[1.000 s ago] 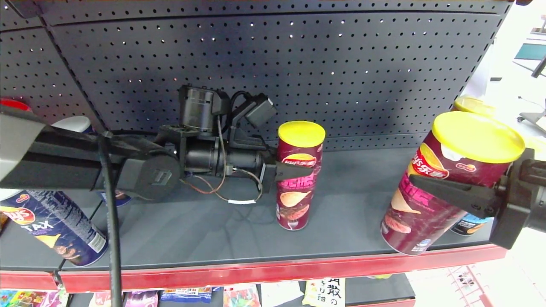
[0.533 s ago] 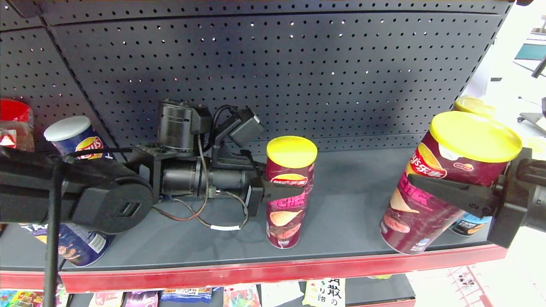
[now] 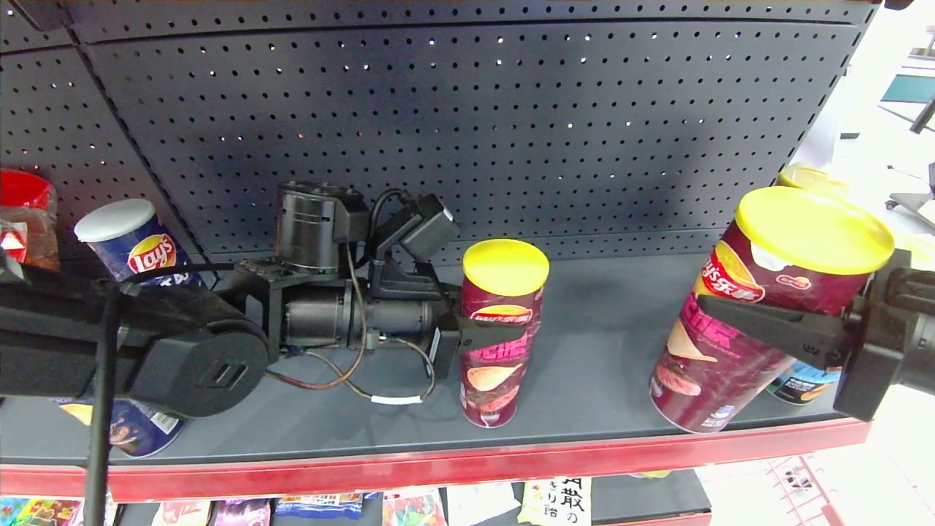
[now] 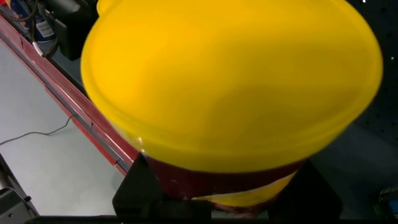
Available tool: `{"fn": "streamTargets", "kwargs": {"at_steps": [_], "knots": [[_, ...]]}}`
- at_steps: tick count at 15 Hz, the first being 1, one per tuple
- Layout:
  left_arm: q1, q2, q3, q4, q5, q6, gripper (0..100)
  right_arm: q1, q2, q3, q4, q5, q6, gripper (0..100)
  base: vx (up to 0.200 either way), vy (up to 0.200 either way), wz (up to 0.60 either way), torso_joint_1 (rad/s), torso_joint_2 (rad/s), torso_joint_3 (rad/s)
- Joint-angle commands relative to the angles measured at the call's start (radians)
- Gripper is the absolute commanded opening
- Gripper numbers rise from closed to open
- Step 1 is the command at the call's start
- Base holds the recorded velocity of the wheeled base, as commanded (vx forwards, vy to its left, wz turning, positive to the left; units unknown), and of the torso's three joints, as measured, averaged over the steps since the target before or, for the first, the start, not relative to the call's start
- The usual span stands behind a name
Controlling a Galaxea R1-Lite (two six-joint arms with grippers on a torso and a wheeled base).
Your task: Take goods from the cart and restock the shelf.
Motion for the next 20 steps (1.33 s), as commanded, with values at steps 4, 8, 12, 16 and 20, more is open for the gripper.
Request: {"fn": "streamTargets", "kwargs": {"at_steps": [4,8,12,16,20], "knots": [[-0.014,-0.042,0.092,-0.027,0.018,-0.003,0,0.000,0.003,-0.001,0.000,-0.005,-0.001,0,0.000,0.000,0.00,0.000,0.00,0.000],[-0.014,-0.085,0.153,-0.027,0.024,-0.008,0,0.002,0.004,-0.001,0.000,-0.005,-0.001,0,0.000,0.000,0.00,0.000,0.00,0.000],[-0.013,-0.099,0.165,-0.026,0.035,-0.008,0,0.002,0.003,-0.003,0.000,-0.007,-0.001,0,0.000,0.000,0.00,0.000,0.00,0.000],[-0.013,-0.096,0.199,-0.029,0.033,-0.005,0,0.002,0.003,-0.003,0.000,-0.007,-0.001,0,0.000,0.000,0.00,0.000,0.00,0.000],[-0.013,-0.091,0.193,-0.029,0.041,-0.002,0,0.002,0.015,-0.006,0.000,-0.007,-0.001,0,0.000,0.000,0.00,0.000,0.00,0.000]]}}
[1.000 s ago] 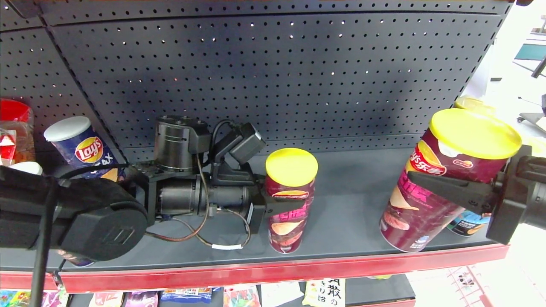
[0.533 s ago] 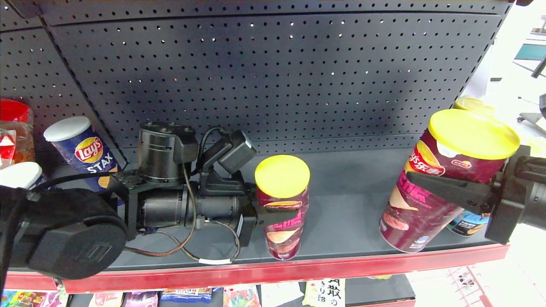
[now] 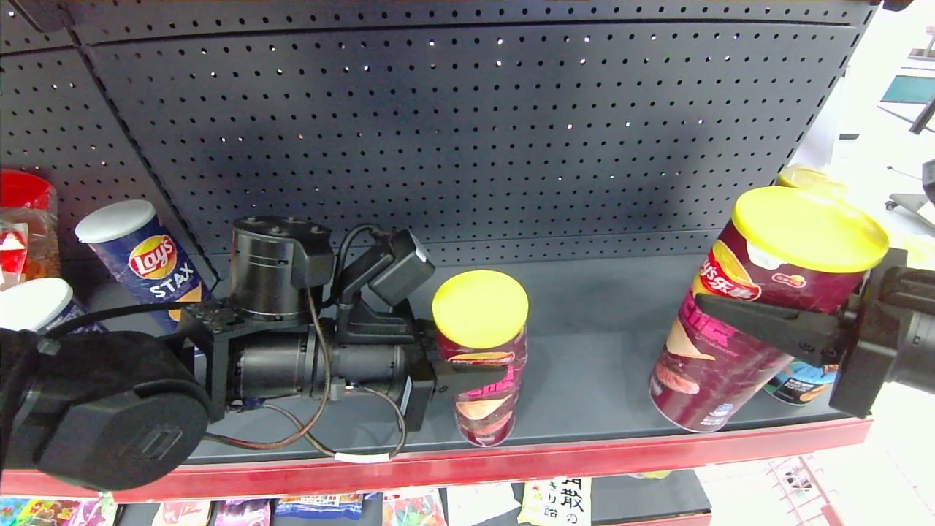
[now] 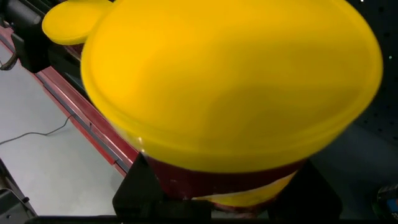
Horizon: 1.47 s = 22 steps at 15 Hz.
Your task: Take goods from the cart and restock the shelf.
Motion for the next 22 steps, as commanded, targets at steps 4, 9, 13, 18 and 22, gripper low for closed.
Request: {"fn": "streamTargets", "kwargs": {"at_steps": [4,9,13,18,22], "knots": [[0.004,0.021,-0.005,0.001,0.026,-0.003,100,0.003,0.057,-0.026,-0.002,0.004,0.000,0,0.000,0.000,0.00,0.000,0.00,0.000],[0.021,-0.008,0.033,0.001,0.034,-0.004,100,0.006,0.180,-0.137,-0.002,0.005,0.000,0,0.000,0.000,0.00,0.000,0.00,0.000],[0.056,-0.108,0.156,0.001,0.034,-0.006,100,0.008,0.287,-0.212,-0.002,0.004,-0.003,0,0.000,0.000,0.00,0.000,0.00,0.000],[0.122,-0.248,0.337,0.003,0.034,-0.007,100,0.006,0.434,-0.284,-0.079,0.007,0.003,0,0.000,0.000,0.00,0.000,0.00,0.000],[0.149,-0.355,0.422,0.003,0.034,-0.045,100,0.009,0.579,-0.377,-0.194,0.011,0.021,0,0.000,0.000,0.00,0.000,0.00,0.000]]}}
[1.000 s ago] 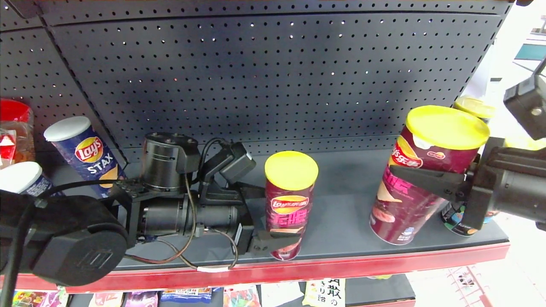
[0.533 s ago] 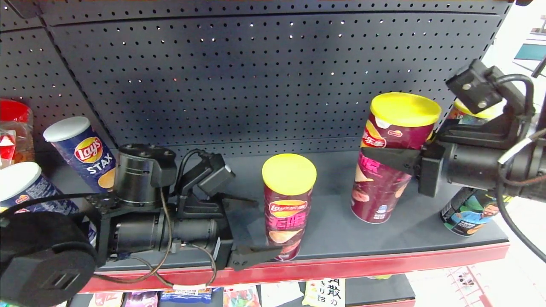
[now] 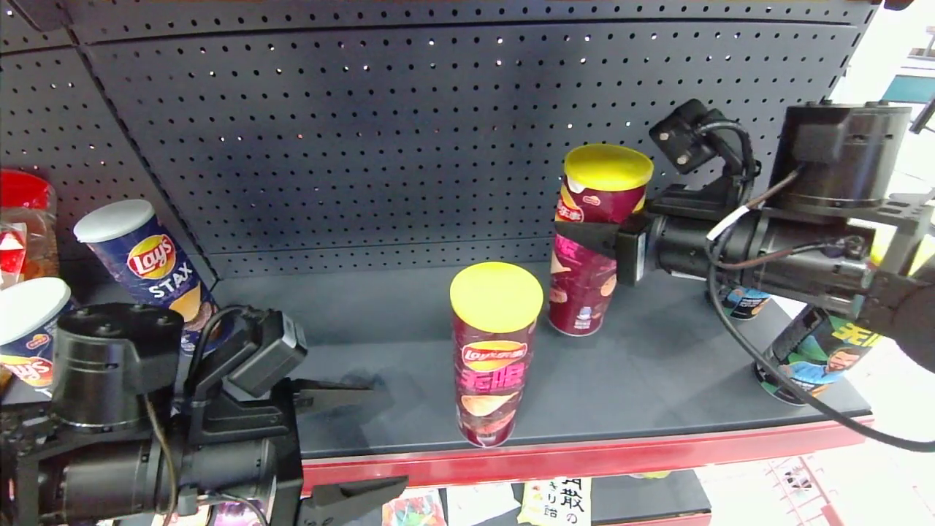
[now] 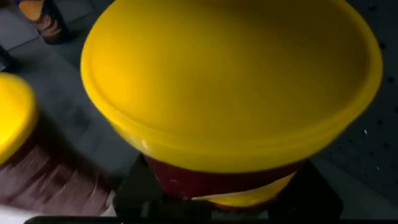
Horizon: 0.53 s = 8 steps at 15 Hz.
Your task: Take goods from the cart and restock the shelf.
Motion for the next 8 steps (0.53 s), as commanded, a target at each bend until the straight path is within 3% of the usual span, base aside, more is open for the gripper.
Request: {"fn": "streamTargets", "kwargs": {"at_steps": [1,4,8], "knots": [[0.005,-0.097,0.042,0.001,0.000,-0.036,100,0.014,0.100,-0.066,-0.010,0.002,0.017,0,0.000,0.000,0.00,0.000,0.00,0.000],[0.005,-0.177,0.085,0.002,0.040,-0.092,100,0.023,0.165,-0.115,-0.011,0.019,0.024,0,0.000,0.000,0.00,0.000,0.00,0.000],[0.005,-0.180,0.086,0.002,0.043,-0.093,100,0.029,0.224,-0.175,-0.010,0.030,0.022,0,0.000,0.000,0.00,0.000,0.00,0.000]]}}
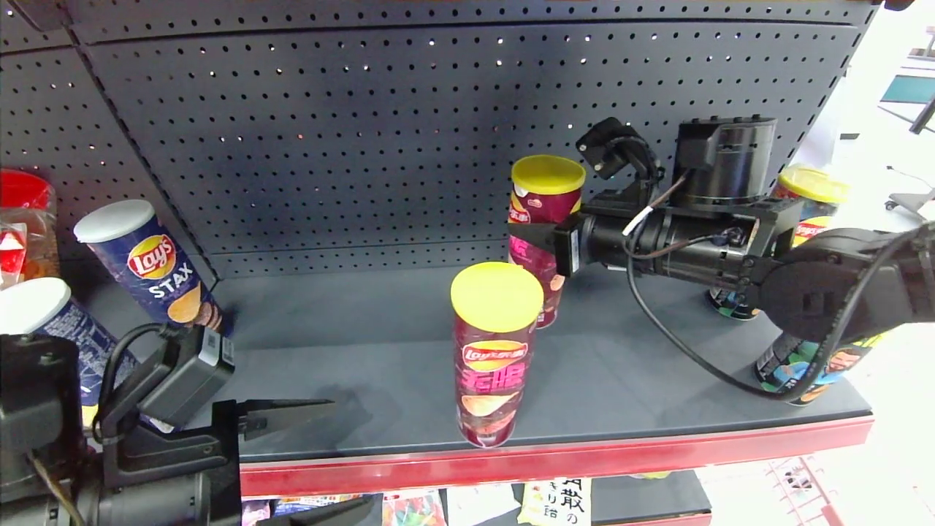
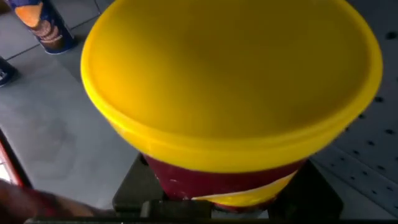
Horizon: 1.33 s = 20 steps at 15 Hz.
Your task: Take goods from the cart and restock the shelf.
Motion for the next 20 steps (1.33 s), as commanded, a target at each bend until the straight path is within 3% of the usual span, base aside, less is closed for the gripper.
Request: {"fn": "streamTargets", "kwargs": {"at_steps": [1,14,15,20], "knots": [[0.000,-0.011,0.001,-0.001,0.000,0.000,100,0.005,0.044,-0.027,-0.001,0.000,-0.001,0,0.000,0.000,0.00,0.000,0.00,0.000],[0.000,-0.005,-0.005,0.001,0.000,0.000,100,0.029,0.091,-0.053,-0.001,0.015,0.028,0,0.000,0.000,0.00,0.000,0.00,0.000],[0.000,-0.003,-0.007,0.001,0.000,0.000,100,0.031,0.091,-0.050,-0.001,0.015,0.028,100,0.000,0.000,0.00,0.000,0.00,0.000],[0.000,0.000,-0.007,0.001,0.000,0.000,100,0.032,0.078,-0.040,-0.002,0.011,0.029,100,0.000,0.000,0.00,0.000,0.00,0.000]]}}
